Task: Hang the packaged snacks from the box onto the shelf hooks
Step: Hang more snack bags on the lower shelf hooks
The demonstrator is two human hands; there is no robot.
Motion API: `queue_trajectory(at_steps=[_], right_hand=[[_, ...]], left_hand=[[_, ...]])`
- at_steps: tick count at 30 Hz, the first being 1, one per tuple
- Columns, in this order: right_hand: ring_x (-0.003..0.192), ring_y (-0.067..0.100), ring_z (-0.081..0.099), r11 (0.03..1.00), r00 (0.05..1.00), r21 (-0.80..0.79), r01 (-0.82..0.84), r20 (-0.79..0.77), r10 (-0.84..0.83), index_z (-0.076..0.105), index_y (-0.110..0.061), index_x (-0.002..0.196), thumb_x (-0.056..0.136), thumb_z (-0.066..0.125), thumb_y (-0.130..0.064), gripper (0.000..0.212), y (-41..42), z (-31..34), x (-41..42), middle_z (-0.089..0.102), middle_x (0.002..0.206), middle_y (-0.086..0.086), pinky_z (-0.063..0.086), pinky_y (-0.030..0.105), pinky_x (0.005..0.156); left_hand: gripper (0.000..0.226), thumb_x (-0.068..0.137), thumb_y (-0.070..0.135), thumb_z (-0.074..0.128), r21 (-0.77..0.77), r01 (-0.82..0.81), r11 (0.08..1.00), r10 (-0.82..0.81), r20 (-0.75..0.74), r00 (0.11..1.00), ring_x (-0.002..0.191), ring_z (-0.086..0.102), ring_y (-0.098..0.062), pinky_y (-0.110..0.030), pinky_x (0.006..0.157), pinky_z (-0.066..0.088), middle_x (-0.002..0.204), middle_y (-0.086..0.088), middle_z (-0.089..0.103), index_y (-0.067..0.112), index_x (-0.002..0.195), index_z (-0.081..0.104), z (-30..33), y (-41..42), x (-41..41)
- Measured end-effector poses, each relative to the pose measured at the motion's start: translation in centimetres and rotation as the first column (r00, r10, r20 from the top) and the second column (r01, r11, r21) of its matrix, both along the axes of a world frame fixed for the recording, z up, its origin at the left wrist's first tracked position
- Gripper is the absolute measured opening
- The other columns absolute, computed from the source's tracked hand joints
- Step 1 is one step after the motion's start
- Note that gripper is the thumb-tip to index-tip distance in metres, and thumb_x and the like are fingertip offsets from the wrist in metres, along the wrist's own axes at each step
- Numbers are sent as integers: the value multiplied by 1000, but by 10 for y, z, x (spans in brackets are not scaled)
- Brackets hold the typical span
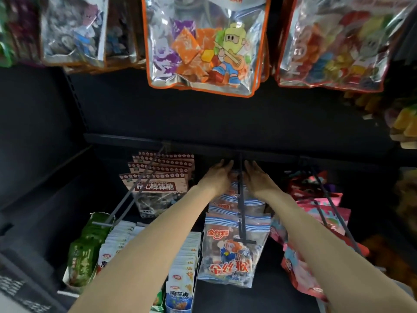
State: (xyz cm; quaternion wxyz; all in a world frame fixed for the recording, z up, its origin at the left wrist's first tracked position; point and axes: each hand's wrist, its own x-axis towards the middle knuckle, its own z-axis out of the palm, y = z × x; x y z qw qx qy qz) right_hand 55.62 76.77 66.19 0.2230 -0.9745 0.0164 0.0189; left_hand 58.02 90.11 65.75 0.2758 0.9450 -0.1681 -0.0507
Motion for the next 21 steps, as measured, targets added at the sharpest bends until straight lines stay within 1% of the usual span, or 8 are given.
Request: queue_trajectory(at_steps=[2,5,7,9,12,16,18,21], right_hand=[[146,26,13,997,999,57,48,19,-49,18,-6,150,104,30,-26,51,-1,4,5,17,157,13,15,26,112],[134,29,36,974,964,171,151,193,-183,46,-7,138,101,38,-21,40,-10,6,6,46,142,15,28,28,101],[123,33,45,958,920,164,234,281,-273,62,-4,120,99,39,-12,32,-14,6,6,60,124,19,35,32,92],[117,36,52,948,913,172,267,269,-306,68,-5,111,96,41,-7,31,-14,6,6,64,117,19,41,35,88],[107,37,59,940,929,216,265,206,-309,72,-2,102,94,51,-13,25,-11,15,6,67,108,21,47,38,88],[99,32,62,943,938,240,232,201,-282,72,4,95,91,62,-21,27,-13,20,3,70,98,20,44,29,78],[98,31,63,939,930,245,240,218,-295,72,3,93,91,62,-19,25,-12,19,4,70,95,20,42,27,74],[93,29,63,935,916,243,259,244,-318,72,4,90,92,61,-17,24,-9,17,7,70,91,20,35,23,67]], left_hand=[[53,100,26,39,-75,-12,997,14,26,1000,143,20,-25,-31,114,20,156,-10,20,14,149,23,5,-1,3],[39,100,25,41,-267,-148,952,164,40,986,128,44,-29,-29,100,34,140,-13,47,8,135,48,10,9,6],[32,100,16,40,-244,-206,948,224,49,973,121,51,-28,-31,96,39,132,-13,55,7,126,57,10,17,10],[28,97,12,46,-216,-177,960,178,-18,984,115,56,-24,-27,93,42,126,-10,60,9,119,63,8,21,14],[20,92,15,58,-241,-120,963,109,-56,992,107,60,-20,-22,85,43,116,-8,66,9,109,69,15,20,16],[26,89,30,62,-278,-54,959,8,-163,987,99,62,-19,-24,82,43,108,-7,68,11,106,69,22,21,17],[26,88,28,64,-245,-16,969,-19,-142,990,100,61,-18,-24,82,43,110,-6,68,12,107,69,22,20,17],[22,90,20,61,-209,-38,977,30,-43,999,103,62,-19,-22,80,44,112,-7,67,10,108,69,23,12,21]])
